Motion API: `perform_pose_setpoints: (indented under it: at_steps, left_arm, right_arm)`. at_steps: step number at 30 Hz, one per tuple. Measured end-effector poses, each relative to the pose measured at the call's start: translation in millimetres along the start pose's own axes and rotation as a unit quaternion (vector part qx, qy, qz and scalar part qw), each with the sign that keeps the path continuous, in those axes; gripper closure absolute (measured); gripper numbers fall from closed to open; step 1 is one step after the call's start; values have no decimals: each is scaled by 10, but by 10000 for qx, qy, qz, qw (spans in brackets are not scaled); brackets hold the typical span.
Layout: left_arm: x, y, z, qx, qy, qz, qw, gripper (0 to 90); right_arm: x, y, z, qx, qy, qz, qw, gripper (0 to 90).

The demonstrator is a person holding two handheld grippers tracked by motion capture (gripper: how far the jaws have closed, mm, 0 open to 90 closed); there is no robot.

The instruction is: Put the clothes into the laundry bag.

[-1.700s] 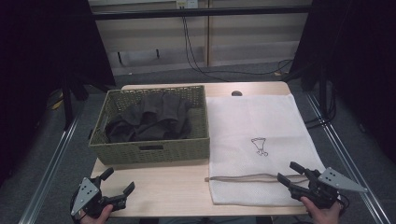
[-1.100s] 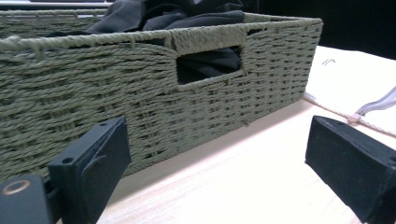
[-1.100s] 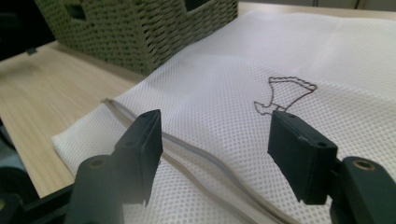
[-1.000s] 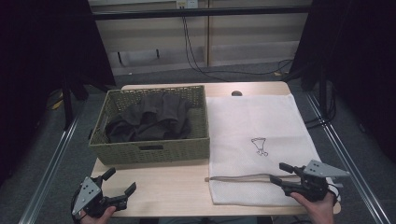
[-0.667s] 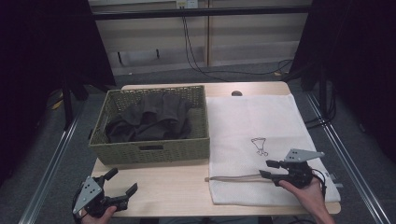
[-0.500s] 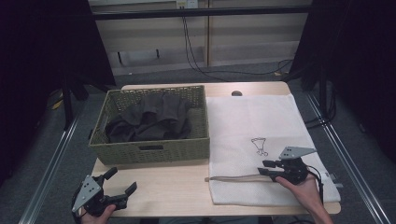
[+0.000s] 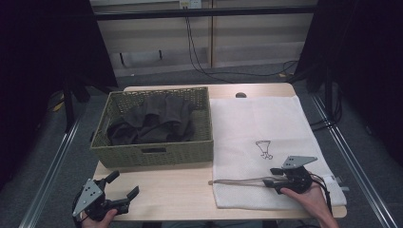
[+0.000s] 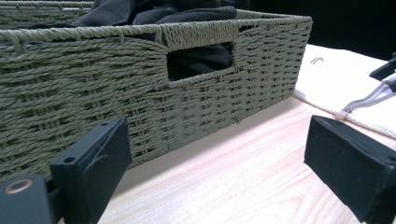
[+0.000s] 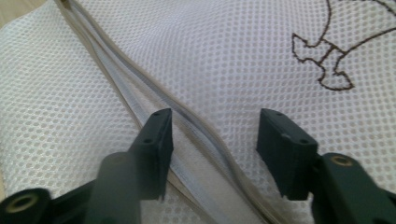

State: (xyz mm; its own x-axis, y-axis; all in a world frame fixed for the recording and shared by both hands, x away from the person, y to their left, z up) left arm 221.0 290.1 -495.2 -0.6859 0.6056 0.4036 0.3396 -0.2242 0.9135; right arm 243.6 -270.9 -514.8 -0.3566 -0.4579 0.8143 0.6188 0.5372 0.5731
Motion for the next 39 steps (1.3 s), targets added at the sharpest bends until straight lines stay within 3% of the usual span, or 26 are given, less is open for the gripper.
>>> perform_pose_setpoints:
  at_steps: [3,6,7,12,13,14,17,19,23,26,29,30,34,38,39]
  left_arm:
    - [10,13,-24,35,-9,-74,10000,71]
    - [22,20,-23,-21,58,-40,10000,71]
    - [24,27,-10,-69,60,-23,10000,71]
    - [6,66,10,-12,107,-72,9999,70]
    - [-5,85,22,-18,83,-68,9999,70]
    - [-5,85,22,-18,83,-68,9999,71]
    - [-36,106,44,-15,145,-36,9999,70]
    - [-53,105,67,25,166,-17,9999,71]
    - [-67,111,105,44,217,-18,9998,71]
    - [-79,108,123,223,219,-49,9995,71]
    - [-81,109,122,162,222,-25,9996,71]
    - [-91,110,103,227,176,-65,9996,71]
    - [-97,97,86,98,122,18,9999,71]
    - [-121,68,74,-8,63,127,9999,71]
    - [-124,65,71,58,59,122,9999,70]
  right_arm:
    - [-5,-4,20,74,-122,13,9999,411]
    - [-5,-3,26,52,-193,26,9998,472]
    - [3,12,14,105,-347,98,9993,542]
    - [10,25,5,27,-401,158,9991,627]
    - [6,25,-17,7,-394,99,9992,720]
    - [6,25,-17,7,-394,99,9992,720]
    - [-1,33,-83,-154,-346,56,9993,859]
    - [-13,38,-108,-297,-266,-1,9992,872]
    - [-8,47,-113,-322,-289,-21,9991,887]
    - [45,58,-104,-330,-271,-189,9989,888]
    - [135,61,-125,-475,-194,-451,9977,889]
    - [167,65,-138,-488,-219,-560,9970,889]
    - [305,64,-162,-593,-246,-864,9942,890]
    - [354,60,-185,-684,-254,-988,9924,890]
    - [359,64,-183,-647,-284,-1005,9924,890]
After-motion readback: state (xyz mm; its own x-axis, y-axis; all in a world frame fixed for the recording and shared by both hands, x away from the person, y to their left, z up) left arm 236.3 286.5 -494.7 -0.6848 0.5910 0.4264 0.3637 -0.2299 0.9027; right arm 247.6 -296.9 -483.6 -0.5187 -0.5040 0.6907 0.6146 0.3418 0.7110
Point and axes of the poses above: each handheld gripper's, and its own axes: x roughly backward along the jaws, y roughly out of its top, z roughly to its left, the point moved 2 cm from there along -x, roughly forward along the jaws, and after that the axes turned 10 degrees about z, right-handed, at the moved point
